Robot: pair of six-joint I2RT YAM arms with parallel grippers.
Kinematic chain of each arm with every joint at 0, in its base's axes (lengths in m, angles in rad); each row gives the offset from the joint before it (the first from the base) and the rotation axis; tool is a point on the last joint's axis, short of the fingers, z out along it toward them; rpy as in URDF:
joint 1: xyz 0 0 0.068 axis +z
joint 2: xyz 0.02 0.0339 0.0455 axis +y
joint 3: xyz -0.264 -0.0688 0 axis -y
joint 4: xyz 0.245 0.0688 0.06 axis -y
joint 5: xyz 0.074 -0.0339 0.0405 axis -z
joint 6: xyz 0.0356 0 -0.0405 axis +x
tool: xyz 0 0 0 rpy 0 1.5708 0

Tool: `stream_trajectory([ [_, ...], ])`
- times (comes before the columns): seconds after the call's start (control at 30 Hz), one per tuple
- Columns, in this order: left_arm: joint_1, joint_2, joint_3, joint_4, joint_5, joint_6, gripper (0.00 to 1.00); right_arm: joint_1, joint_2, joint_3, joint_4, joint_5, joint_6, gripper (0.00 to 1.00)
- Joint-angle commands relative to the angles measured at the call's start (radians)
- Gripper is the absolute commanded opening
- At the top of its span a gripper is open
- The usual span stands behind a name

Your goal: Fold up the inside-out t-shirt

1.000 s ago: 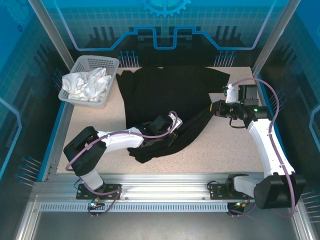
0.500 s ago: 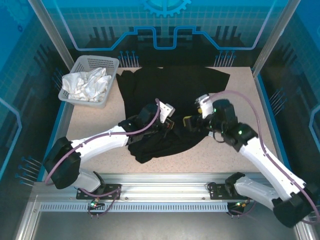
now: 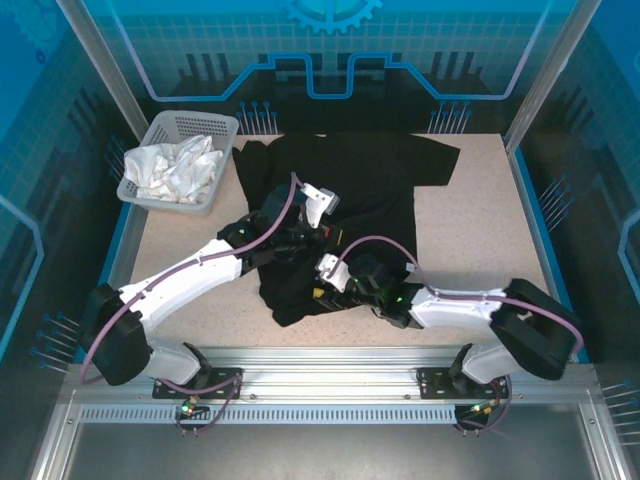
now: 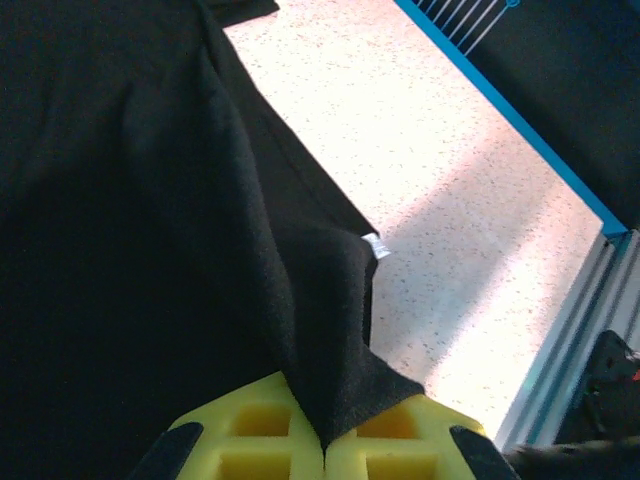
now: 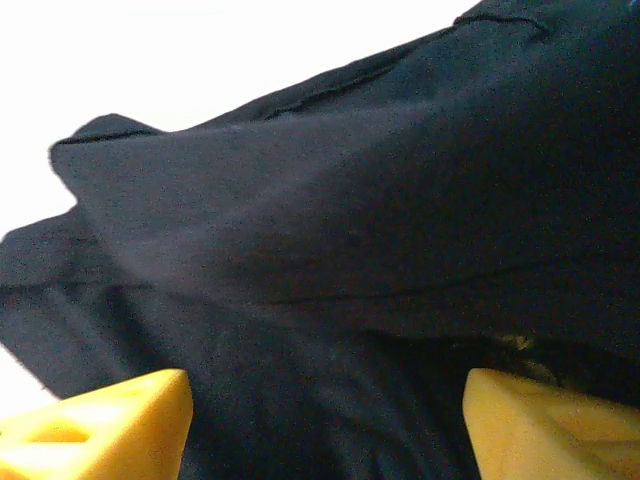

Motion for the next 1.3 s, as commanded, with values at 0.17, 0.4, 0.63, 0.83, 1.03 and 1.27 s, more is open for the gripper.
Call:
stream_trajectory([
  [0.17,0.015,-0.062,0.150,-0.164,0.118,-0.011,0.00,-0.104,0.206,-0.015,0.385,0.156,-0.061,0.68],
  [0.4,0.015,-0.136,0.211,-0.174,0.212,0.044,0.00,-0.176,0.287,0.090,0.304,0.223,-0.043,0.64],
  [0.63,0.014,-0.143,0.313,-0.139,0.321,0.028,0.00,-0.176,0.380,0.249,0.147,0.299,0.007,0.63],
  [0.83,-0.004,-0.109,0.419,-0.117,0.400,-0.006,0.00,-0.182,0.451,0.447,-0.094,0.365,0.091,0.69],
  [1.03,-0.029,-0.098,0.530,-0.125,0.457,-0.004,0.00,-0.206,0.571,0.685,-0.386,0.373,0.158,0.77],
  [1.27,-0.030,-0.136,0.612,-0.126,0.456,0.013,0.00,-0.275,0.679,0.892,-0.649,0.256,0.228,0.88],
])
